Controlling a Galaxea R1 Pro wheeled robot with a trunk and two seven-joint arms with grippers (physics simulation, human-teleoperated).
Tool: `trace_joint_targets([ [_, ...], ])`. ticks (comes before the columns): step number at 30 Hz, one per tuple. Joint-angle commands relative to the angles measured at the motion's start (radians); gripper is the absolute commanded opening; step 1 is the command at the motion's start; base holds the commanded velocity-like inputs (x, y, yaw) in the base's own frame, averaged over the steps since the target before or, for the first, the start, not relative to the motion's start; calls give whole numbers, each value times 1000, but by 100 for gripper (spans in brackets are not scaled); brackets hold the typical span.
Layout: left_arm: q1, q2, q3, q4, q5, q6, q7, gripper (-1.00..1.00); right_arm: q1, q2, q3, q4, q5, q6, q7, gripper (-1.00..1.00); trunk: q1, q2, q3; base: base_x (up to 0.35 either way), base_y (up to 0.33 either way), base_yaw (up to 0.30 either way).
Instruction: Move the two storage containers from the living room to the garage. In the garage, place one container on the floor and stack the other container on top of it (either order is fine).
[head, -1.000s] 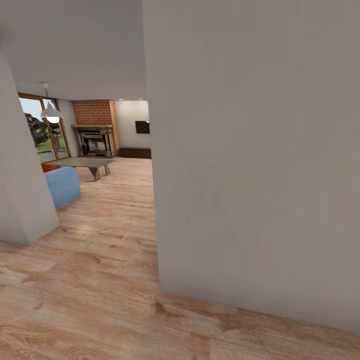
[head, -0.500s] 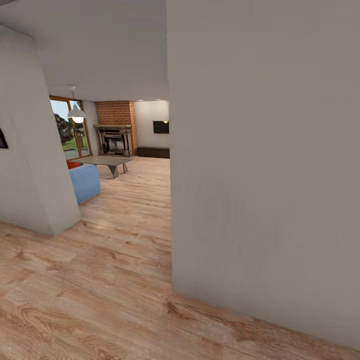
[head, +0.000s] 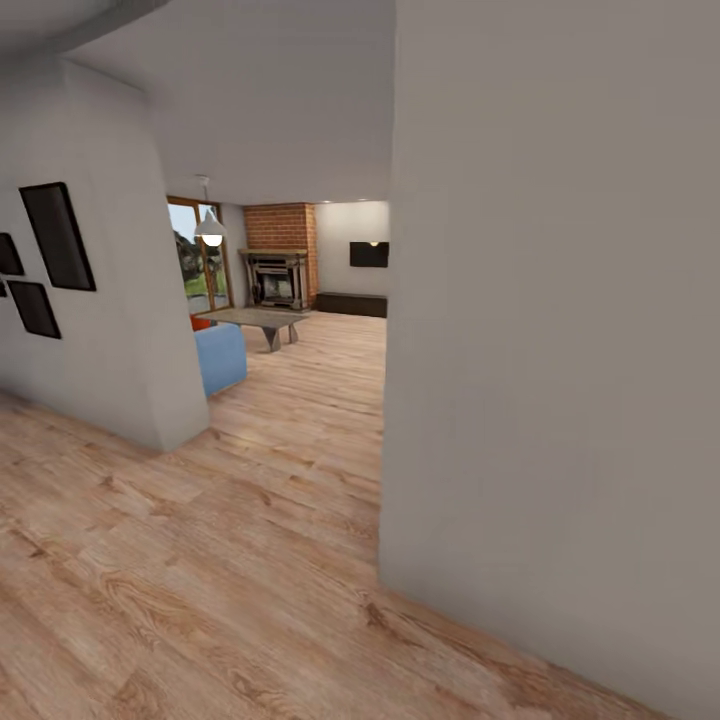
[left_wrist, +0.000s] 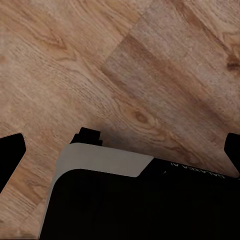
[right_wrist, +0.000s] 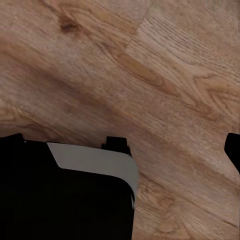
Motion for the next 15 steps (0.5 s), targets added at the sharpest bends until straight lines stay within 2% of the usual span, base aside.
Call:
trace_joint_targets([
  [1, -1, 0, 8, 1, 0, -3, 2, 100, -1, 0, 3, 3, 9, -5, -4, 100, 0, -1, -1, 0, 0, 284],
  [15, -1, 0, 8, 1, 1, -3, 2, 100, -1, 0, 3, 3, 10, -5, -3, 100, 0, -1, -1, 0, 0, 284],
])
